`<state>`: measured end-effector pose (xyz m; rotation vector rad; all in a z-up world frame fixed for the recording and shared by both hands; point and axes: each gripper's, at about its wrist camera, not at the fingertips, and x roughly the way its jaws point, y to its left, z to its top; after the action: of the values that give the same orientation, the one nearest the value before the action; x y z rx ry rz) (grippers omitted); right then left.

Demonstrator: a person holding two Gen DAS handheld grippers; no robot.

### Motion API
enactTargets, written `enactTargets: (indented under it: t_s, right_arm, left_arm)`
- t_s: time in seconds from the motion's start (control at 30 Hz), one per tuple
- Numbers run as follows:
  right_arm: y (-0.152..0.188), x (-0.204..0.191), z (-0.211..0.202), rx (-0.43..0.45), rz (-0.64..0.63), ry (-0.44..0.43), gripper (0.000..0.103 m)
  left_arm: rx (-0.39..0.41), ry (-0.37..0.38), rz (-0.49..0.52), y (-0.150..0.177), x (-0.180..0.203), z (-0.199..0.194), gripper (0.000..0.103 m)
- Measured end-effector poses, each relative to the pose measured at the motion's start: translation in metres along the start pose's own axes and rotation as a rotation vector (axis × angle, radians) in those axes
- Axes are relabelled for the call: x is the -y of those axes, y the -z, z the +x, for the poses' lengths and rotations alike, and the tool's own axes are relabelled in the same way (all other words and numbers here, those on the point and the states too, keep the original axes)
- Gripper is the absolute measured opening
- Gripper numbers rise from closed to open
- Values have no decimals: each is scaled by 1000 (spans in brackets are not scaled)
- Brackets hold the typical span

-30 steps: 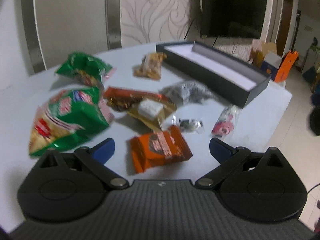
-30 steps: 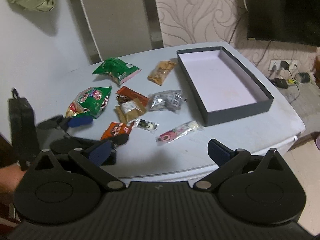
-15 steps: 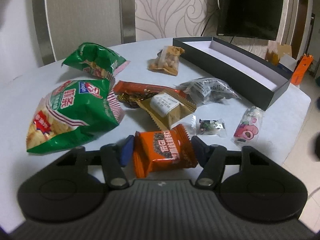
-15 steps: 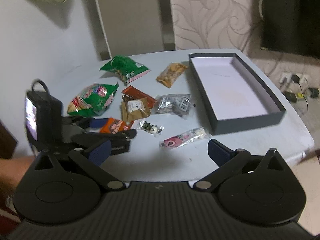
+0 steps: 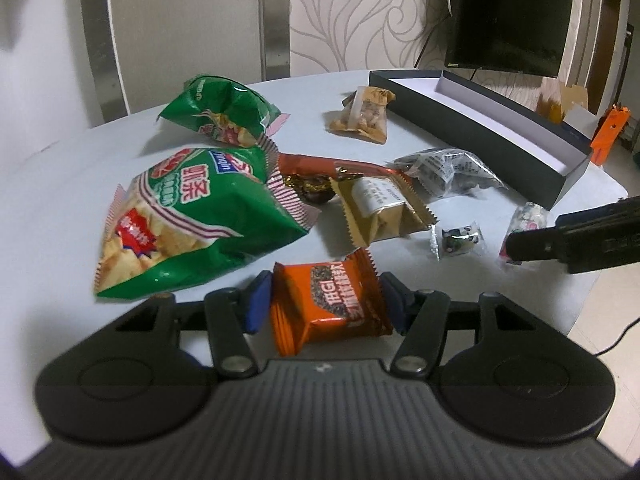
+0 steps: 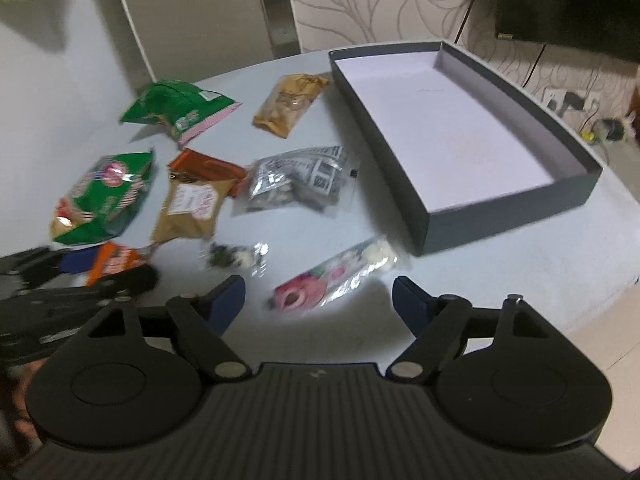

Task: Organize snacks
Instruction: 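Grasp the orange wafer packet with the left tool while the right tool grasps the pink candy packet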

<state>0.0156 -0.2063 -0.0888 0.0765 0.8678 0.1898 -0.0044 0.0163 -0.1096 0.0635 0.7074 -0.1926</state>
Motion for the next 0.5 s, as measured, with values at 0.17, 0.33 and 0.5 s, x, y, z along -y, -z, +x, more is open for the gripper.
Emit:
enactTargets:
  t_s: [0.17,0.33,0.5]
  right_arm:
    - [-1,-6,15,-10,-32,46,88]
    - [5,-13,18,0,-111,80,89]
    - [0,-10,14,15,-137,67,55]
  left_arm:
    - [2,7,8,-2,-4,3,62]
    - [4,12,11,-5,-5,6,63]
    - [7,11,16,-5,-4,8,63]
